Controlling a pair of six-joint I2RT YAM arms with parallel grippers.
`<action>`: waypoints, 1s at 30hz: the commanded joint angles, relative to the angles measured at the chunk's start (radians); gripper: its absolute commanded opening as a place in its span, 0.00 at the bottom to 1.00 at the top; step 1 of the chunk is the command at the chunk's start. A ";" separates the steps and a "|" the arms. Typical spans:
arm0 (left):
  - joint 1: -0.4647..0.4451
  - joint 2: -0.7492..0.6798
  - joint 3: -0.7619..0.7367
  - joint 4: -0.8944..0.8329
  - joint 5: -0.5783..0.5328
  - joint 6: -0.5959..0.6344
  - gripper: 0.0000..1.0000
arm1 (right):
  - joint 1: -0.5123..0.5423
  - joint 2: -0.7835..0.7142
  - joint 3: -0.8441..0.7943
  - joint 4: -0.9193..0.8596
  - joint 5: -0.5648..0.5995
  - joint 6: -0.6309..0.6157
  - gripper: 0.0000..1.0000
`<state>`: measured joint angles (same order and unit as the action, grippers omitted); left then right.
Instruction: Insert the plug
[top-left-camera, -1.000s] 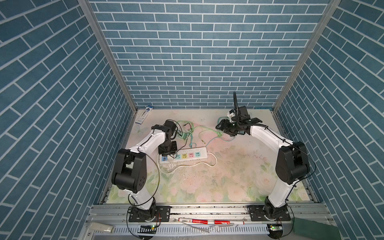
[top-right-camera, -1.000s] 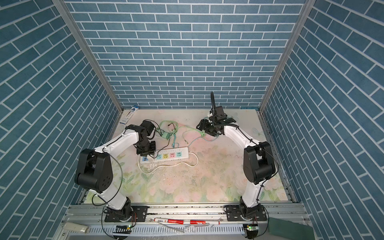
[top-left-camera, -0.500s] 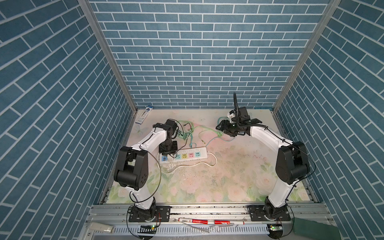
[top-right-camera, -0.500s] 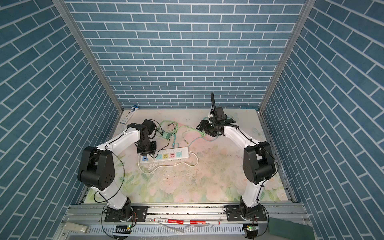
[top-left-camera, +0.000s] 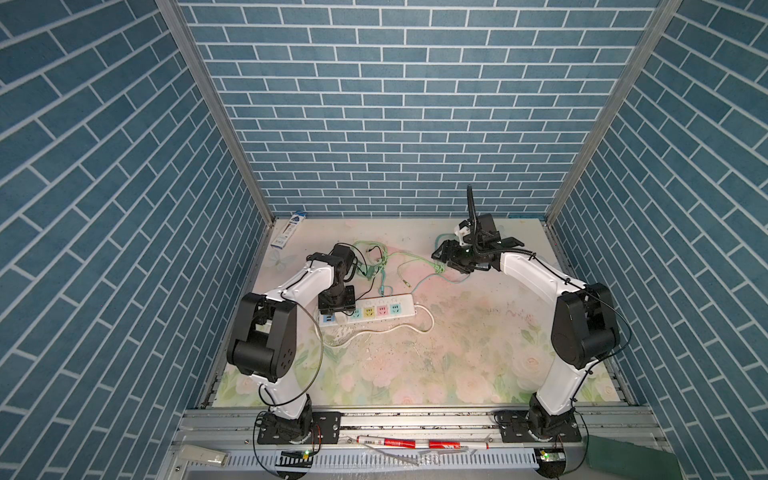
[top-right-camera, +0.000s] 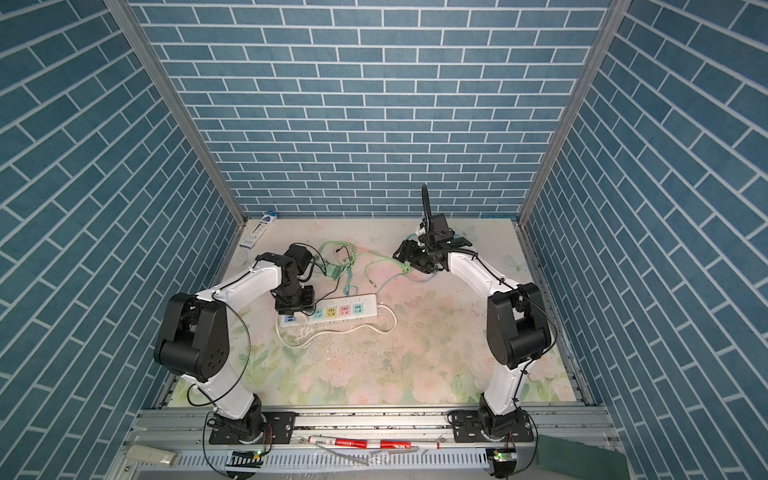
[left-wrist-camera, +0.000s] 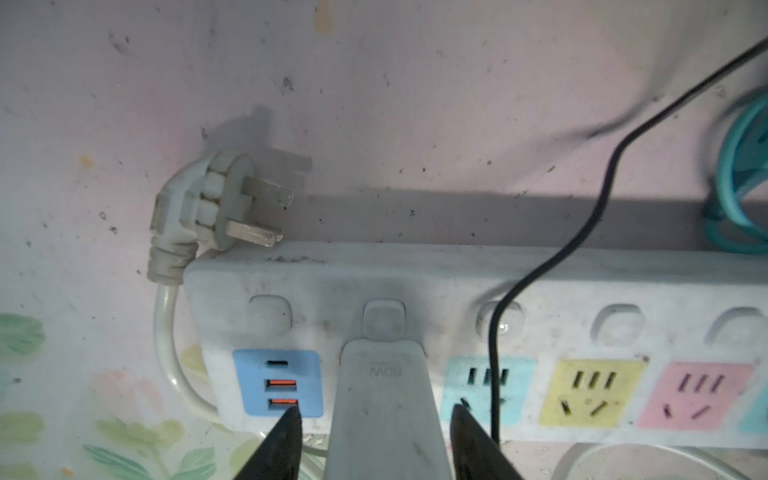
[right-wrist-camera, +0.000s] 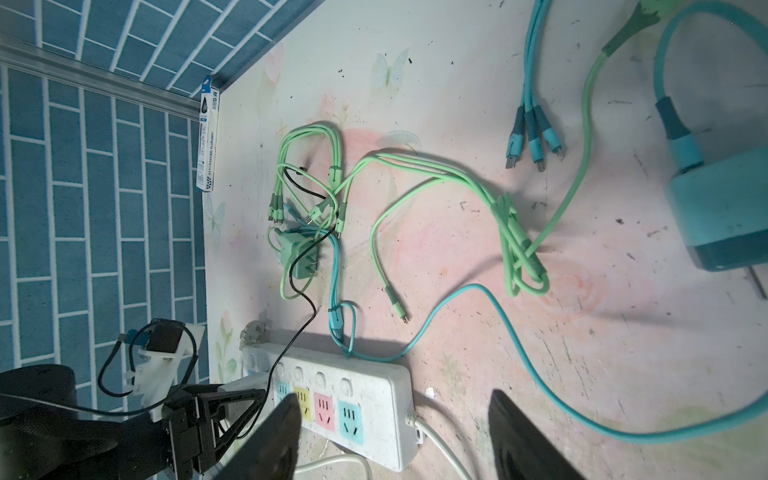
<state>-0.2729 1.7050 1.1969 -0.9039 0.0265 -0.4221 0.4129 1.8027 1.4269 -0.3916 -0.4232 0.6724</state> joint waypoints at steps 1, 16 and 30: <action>-0.003 -0.056 -0.007 0.007 -0.001 -0.001 0.63 | -0.005 -0.028 -0.025 -0.009 0.006 -0.011 0.71; -0.023 -0.293 0.012 -0.070 0.029 -0.055 0.85 | -0.005 -0.049 -0.024 -0.001 0.001 -0.017 0.71; -0.100 -0.077 0.288 0.043 -0.050 -0.258 0.99 | -0.060 -0.072 -0.027 -0.064 0.096 -0.168 0.73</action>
<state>-0.3431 1.5482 1.4448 -0.9291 -0.0090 -0.6102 0.3679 1.7584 1.4254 -0.4088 -0.3782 0.5800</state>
